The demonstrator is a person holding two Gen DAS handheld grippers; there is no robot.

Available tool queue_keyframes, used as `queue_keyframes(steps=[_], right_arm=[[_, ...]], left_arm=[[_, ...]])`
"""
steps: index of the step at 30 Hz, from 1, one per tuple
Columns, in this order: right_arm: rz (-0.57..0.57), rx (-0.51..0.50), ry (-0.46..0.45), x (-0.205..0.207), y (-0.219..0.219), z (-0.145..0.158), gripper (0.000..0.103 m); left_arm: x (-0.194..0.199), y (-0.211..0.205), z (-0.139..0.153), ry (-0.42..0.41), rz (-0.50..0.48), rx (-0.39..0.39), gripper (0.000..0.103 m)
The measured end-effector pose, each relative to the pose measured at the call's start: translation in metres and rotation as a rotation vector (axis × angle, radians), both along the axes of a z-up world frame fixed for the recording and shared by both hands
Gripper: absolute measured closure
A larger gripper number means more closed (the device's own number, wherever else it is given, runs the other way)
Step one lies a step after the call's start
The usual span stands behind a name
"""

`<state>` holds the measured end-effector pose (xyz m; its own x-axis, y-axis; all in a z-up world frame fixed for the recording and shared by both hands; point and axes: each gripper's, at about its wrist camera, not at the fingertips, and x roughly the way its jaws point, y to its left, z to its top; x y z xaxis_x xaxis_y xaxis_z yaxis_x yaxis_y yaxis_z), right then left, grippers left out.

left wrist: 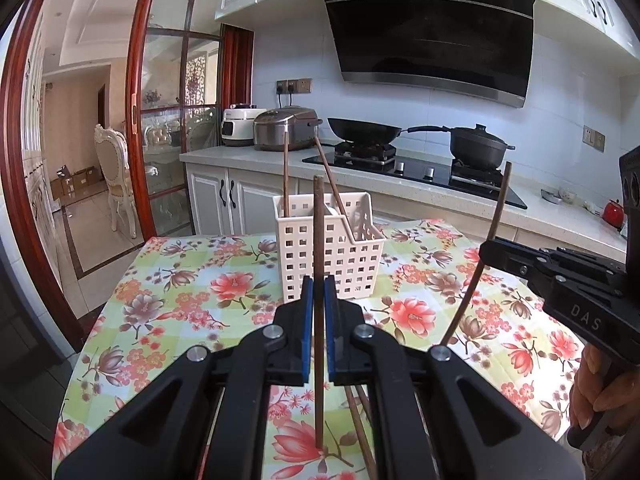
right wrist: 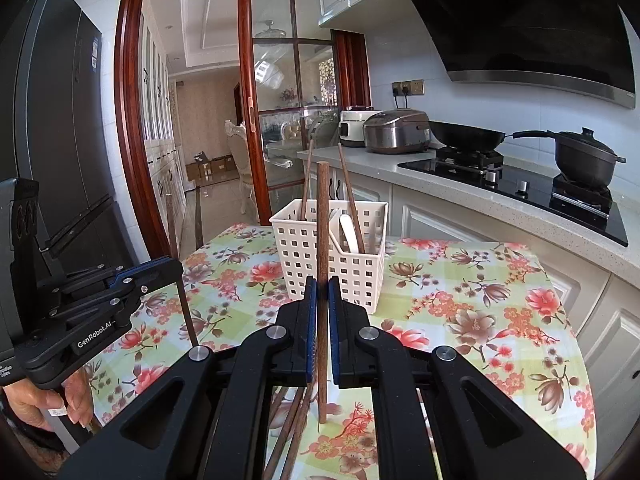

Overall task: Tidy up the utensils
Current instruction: 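Lift both held chopsticks upright and carry them above the caddy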

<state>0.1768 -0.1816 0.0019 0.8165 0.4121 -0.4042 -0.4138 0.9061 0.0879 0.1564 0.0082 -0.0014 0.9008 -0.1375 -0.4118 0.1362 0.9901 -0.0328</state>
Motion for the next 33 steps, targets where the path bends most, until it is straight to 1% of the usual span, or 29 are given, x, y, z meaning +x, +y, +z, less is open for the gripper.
queue_keyframes(steps=[9, 15, 21, 24, 29, 33], right_arm=[[0.001, -0.009, -0.013, 0.0, 0.002, 0.003, 0.097], [0.006, -0.029, -0.043, 0.008, 0.007, 0.016, 0.097], [0.007, -0.032, -0.071, 0.031, 0.007, 0.042, 0.097], [0.009, -0.015, -0.067, 0.051, 0.004, 0.057, 0.097], [-0.005, -0.004, -0.083, 0.075, 0.001, 0.083, 0.097], [-0.013, -0.005, -0.097, 0.089, 0.002, 0.099, 0.097]], left_arm=[[-0.001, -0.001, 0.007, -0.028, 0.0, 0.007, 0.098], [0.004, -0.006, 0.02, -0.049, -0.014, 0.032, 0.098], [0.021, -0.003, 0.041, -0.048, -0.045, 0.015, 0.098], [0.041, 0.004, 0.059, -0.041, -0.061, -0.013, 0.098], [0.072, 0.012, 0.088, -0.045, -0.059, -0.029, 0.098], [0.087, 0.016, 0.108, -0.067, -0.05, -0.024, 0.098]])
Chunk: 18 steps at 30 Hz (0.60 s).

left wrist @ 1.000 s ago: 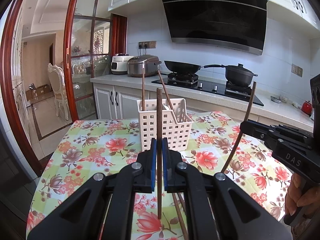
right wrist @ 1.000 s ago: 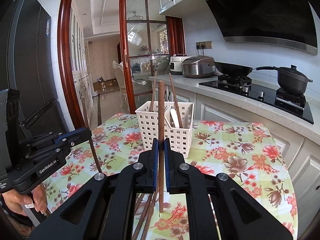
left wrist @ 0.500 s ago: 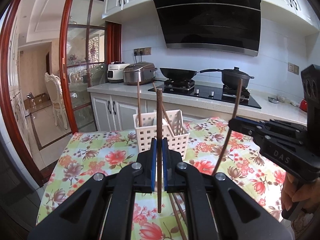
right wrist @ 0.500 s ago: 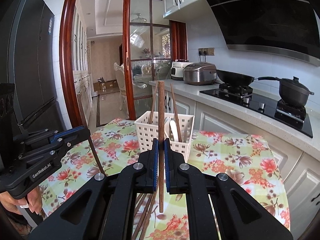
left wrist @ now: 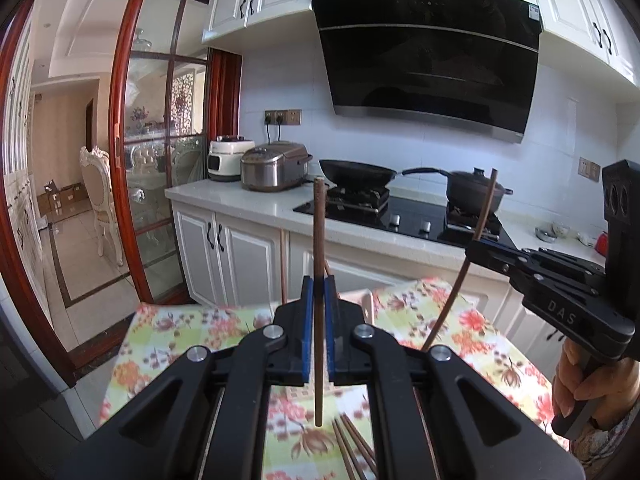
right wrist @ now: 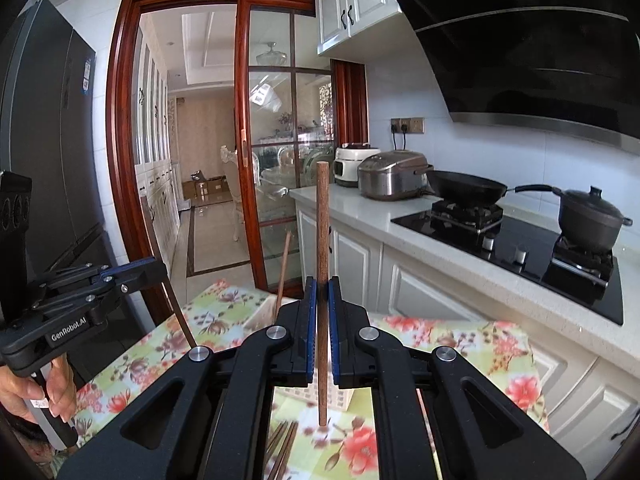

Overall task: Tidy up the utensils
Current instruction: 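Lower the left tool's chopstick into the caddy while the right tool drops its chopstick in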

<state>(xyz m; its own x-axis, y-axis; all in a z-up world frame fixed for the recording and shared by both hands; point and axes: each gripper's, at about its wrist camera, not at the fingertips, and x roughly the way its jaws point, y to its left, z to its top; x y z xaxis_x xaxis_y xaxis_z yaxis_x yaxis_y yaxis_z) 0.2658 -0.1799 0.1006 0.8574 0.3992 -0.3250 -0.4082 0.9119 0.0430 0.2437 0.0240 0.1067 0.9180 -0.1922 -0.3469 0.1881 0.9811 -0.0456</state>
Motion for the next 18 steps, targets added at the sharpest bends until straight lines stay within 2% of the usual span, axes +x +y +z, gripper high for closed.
queue_keyframes(steps=[6, 10, 14, 18], right_arm=[[-0.015, -0.014, -0.024, 0.021, 0.006, 0.017, 0.097], [-0.021, -0.014, -0.03, 0.034, 0.011, 0.024, 0.097], [-0.02, -0.023, -0.023, 0.05, 0.018, 0.023, 0.097], [-0.023, -0.038, 0.013, 0.071, 0.025, 0.012, 0.097]], left_arm=[[0.02, 0.0, 0.037, -0.046, 0.006, -0.003, 0.098], [0.034, -0.009, 0.055, -0.082, 0.025, 0.03, 0.098], [0.055, -0.015, 0.06, -0.09, 0.038, 0.039, 0.098], [0.079, -0.015, 0.049, -0.064, 0.049, 0.019, 0.098]])
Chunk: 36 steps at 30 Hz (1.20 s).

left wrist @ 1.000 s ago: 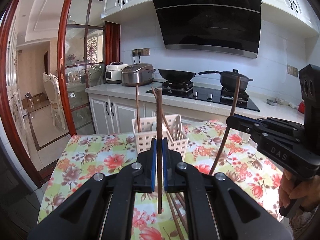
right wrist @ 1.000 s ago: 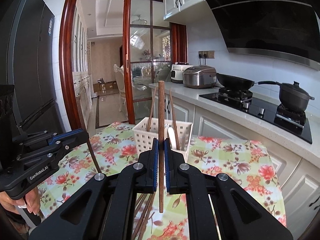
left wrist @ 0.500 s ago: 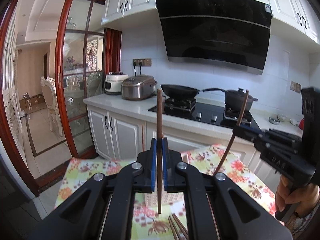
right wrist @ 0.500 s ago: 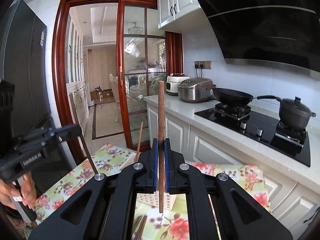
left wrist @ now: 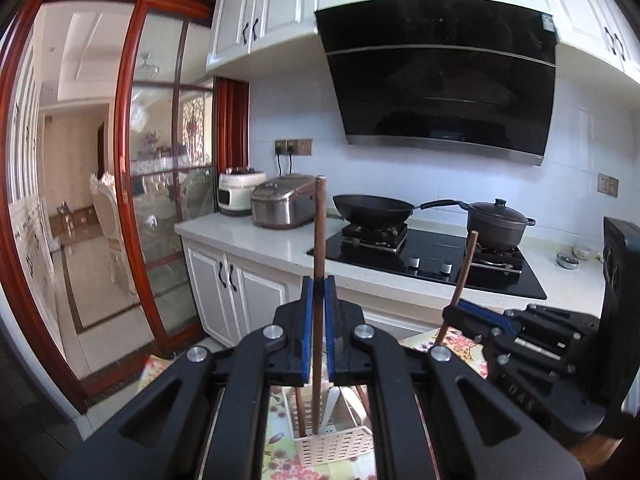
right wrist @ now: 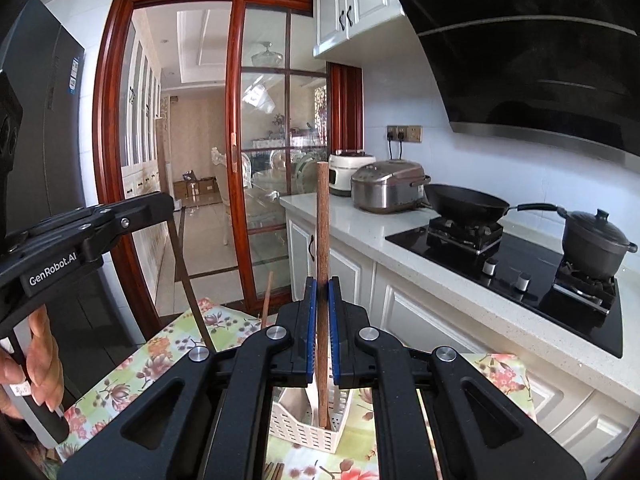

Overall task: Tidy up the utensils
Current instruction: 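Lower the left tool's chopstick into the caddy while the right tool drops its chopstick in, then grasp a brown chopstick from the pile with the left tool while the right tool grasps another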

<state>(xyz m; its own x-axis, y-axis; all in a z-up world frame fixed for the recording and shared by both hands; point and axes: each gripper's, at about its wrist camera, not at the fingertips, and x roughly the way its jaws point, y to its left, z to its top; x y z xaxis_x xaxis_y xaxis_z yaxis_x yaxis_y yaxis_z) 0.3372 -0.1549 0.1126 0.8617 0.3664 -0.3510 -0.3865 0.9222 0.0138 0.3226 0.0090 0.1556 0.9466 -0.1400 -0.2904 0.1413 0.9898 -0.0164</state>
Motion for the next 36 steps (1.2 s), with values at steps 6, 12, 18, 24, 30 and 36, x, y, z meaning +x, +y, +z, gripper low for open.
queue_keyframes(steps=[6, 12, 18, 24, 30, 36], right_arm=[[-0.005, -0.029, 0.076, 0.031, 0.008, -0.023, 0.097], [-0.015, -0.116, 0.126, 0.049, 0.026, -0.041, 0.097], [-0.034, -0.146, 0.199, 0.073, 0.038, -0.065, 0.097], [-0.032, -0.09, 0.238, 0.083, 0.032, -0.076, 0.09], [-0.028, -0.024, 0.223, 0.067, 0.013, -0.075, 0.088], [-0.007, 0.019, 0.214, 0.026, -0.008, -0.091, 0.058]], left_arm=[[0.036, 0.008, -0.032, 0.074, 0.006, -0.05, 0.098], [0.054, 0.011, -0.062, 0.153, -0.016, -0.055, 0.098], [0.069, 0.011, -0.092, 0.244, -0.018, -0.038, 0.097], [0.075, 0.024, -0.114, 0.27, 0.046, -0.039, 0.068], [0.061, 0.045, -0.119, 0.243, 0.113, -0.042, 0.046], [0.018, 0.064, -0.131, 0.194, 0.216, -0.029, 0.019]])
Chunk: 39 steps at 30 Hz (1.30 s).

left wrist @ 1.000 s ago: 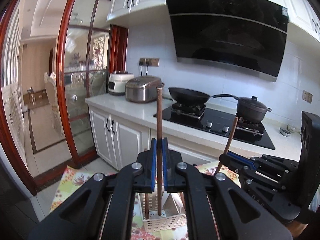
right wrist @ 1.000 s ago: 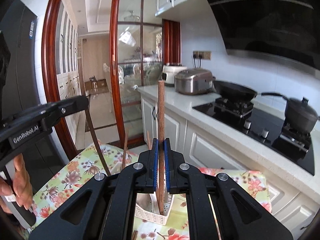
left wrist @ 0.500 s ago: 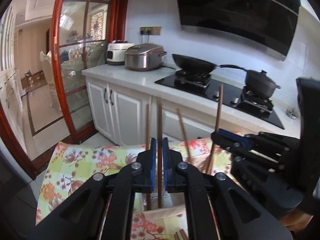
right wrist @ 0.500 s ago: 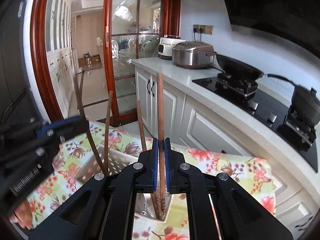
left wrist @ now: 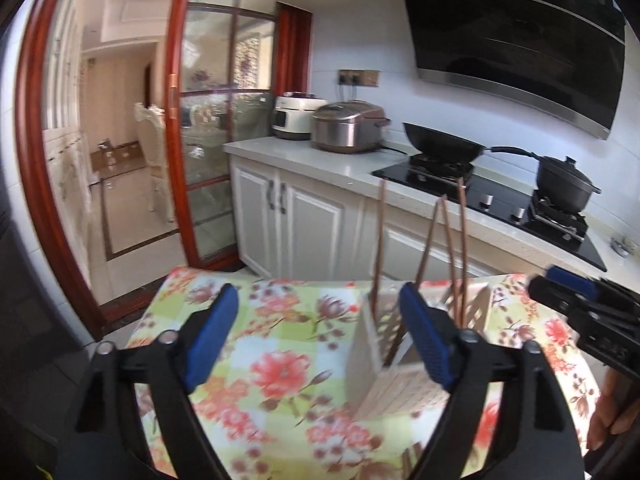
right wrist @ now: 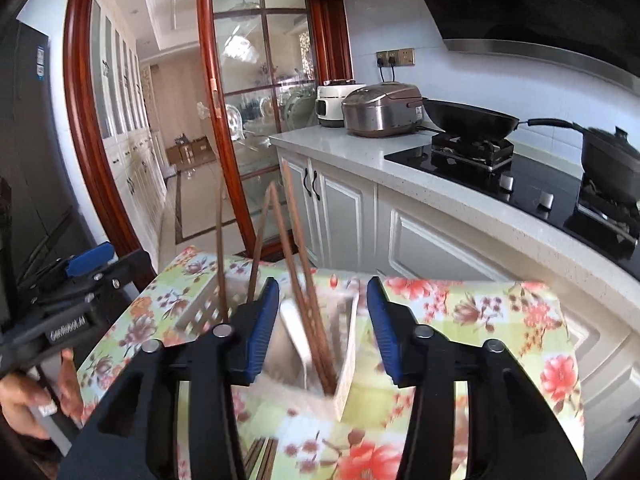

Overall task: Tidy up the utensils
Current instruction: 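Grasp a brown chopstick from the pile with the left tool while the right tool grasps another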

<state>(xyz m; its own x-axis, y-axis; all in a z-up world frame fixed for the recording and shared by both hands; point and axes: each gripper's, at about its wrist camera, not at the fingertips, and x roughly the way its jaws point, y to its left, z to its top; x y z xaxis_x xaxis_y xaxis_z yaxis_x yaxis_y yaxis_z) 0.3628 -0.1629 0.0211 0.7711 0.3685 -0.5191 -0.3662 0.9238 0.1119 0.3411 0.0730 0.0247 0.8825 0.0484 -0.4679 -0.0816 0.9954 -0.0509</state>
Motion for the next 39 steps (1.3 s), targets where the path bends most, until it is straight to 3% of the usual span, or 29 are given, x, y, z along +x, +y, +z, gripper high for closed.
queue_keyframes(steps=[7, 15, 21, 26, 39], right_arm=[[-0.024, 0.042, 0.095, -0.04, -0.025, -0.056, 0.058], [0.001, 0.051, 0.172, -0.086, -0.021, -0.105, 0.058], [0.031, 0.009, 0.247, -0.108, -0.006, -0.139, 0.058], [0.059, -0.017, 0.276, -0.113, 0.006, -0.151, 0.072], [0.071, -0.109, 0.303, -0.1, 0.036, -0.159, 0.082]], left_arm=[[-0.063, 0.012, -0.042, 0.027, 0.078, 0.015, 0.008], [-0.123, 0.003, -0.102, 0.121, -0.016, -0.069, 0.005], [-0.144, -0.007, -0.123, 0.155, -0.038, -0.039, 0.005], [-0.154, -0.007, -0.131, 0.167, -0.034, -0.002, 0.005], [-0.157, -0.001, -0.138, 0.17, -0.03, -0.003, 0.005]])
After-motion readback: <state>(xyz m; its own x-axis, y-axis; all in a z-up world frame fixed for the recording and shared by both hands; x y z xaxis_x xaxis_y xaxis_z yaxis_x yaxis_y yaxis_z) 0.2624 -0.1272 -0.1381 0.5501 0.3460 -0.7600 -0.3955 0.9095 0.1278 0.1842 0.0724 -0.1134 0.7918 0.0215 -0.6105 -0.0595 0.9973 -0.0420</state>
